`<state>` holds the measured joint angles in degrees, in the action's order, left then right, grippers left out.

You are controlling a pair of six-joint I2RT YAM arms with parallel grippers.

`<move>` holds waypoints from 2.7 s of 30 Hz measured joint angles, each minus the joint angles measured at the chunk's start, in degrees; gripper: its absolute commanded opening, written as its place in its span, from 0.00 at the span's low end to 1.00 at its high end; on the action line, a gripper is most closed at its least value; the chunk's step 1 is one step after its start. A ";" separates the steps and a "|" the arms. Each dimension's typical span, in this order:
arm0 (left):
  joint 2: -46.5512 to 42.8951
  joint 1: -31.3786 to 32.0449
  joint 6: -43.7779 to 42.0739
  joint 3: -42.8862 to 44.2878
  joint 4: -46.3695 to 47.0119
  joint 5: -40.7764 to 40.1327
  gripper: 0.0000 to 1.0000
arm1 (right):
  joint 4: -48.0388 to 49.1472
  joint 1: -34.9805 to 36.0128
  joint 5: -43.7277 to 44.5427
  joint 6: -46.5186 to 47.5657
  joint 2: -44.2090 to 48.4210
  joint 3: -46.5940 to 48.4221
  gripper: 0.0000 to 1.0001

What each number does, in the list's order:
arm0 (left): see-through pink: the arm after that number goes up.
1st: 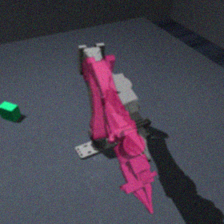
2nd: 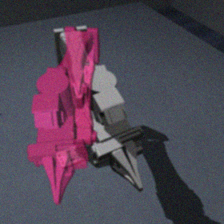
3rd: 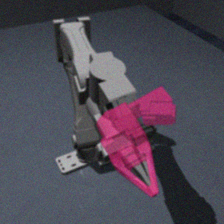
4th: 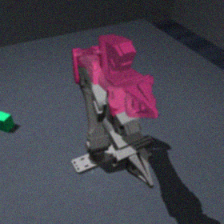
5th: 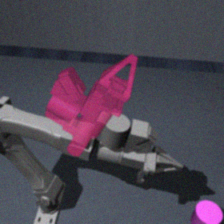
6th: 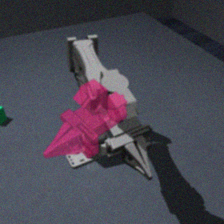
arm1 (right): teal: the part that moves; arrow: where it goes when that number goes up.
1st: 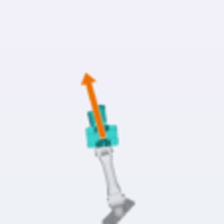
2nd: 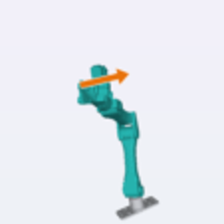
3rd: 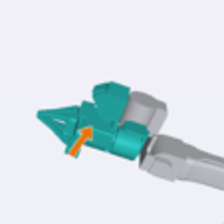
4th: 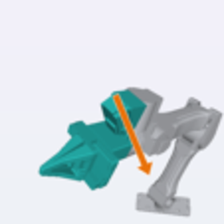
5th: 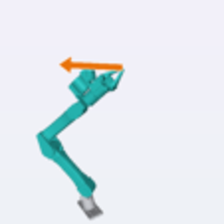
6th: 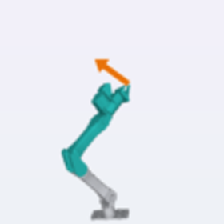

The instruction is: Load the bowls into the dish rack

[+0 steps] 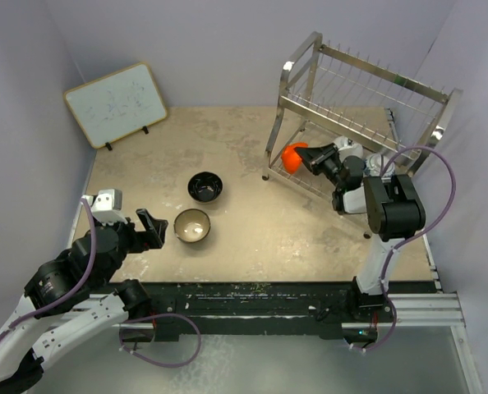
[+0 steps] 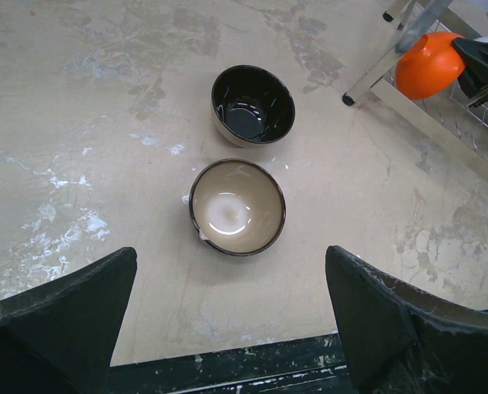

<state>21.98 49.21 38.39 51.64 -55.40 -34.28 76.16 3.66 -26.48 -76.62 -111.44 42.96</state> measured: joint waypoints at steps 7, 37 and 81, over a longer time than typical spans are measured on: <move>0.00 0.00 0.00 0.00 0.00 0.00 0.99 | -4.57 -0.96 1.49 3.26 3.10 -1.46 0.21; -0.04 0.00 0.00 0.00 0.00 0.00 0.99 | -36.15 -1.49 18.60 13.66 18.49 -3.30 0.74; -0.52 0.00 0.00 0.00 0.00 0.00 0.99 | -25.90 0.20 4.22 18.10 16.15 -5.38 0.74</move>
<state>21.45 49.21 38.39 51.64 -55.40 -34.28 50.26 3.86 -22.26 -58.52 -95.29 37.58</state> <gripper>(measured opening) 0.990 0.742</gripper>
